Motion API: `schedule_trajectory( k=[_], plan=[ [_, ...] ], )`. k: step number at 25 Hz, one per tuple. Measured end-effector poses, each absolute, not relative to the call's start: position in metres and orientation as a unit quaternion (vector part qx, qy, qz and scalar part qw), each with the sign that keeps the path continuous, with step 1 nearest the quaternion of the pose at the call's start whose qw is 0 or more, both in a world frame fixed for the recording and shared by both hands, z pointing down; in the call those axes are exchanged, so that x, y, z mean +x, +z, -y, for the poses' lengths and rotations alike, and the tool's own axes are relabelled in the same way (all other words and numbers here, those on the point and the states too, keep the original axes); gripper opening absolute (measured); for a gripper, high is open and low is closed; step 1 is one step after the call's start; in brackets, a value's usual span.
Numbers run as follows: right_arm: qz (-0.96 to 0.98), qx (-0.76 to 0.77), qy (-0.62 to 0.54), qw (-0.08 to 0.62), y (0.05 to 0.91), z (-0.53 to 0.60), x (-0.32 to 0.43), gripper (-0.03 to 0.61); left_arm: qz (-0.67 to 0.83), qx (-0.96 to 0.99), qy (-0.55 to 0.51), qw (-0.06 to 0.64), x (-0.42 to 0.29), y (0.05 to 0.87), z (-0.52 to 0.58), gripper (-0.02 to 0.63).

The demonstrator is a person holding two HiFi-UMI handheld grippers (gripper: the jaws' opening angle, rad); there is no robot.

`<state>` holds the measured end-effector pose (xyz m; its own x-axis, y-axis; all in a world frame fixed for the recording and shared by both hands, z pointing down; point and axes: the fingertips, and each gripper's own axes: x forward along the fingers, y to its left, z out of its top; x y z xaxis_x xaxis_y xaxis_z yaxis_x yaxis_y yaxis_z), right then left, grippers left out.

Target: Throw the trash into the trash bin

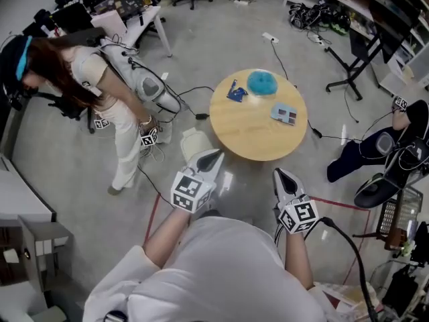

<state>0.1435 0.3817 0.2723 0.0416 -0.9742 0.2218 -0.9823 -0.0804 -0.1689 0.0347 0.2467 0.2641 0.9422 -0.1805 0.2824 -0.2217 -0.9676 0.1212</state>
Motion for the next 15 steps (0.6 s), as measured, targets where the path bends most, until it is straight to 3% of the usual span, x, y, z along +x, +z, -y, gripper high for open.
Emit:
schedule_trajectory(
  k=[15],
  plan=[
    [0.660,0.739,0.135,0.020,0.272,-0.293,0.107,0.002,0.067,0.987,0.138,0.055,0.007,0.269,-0.161,0.003]
  ],
)
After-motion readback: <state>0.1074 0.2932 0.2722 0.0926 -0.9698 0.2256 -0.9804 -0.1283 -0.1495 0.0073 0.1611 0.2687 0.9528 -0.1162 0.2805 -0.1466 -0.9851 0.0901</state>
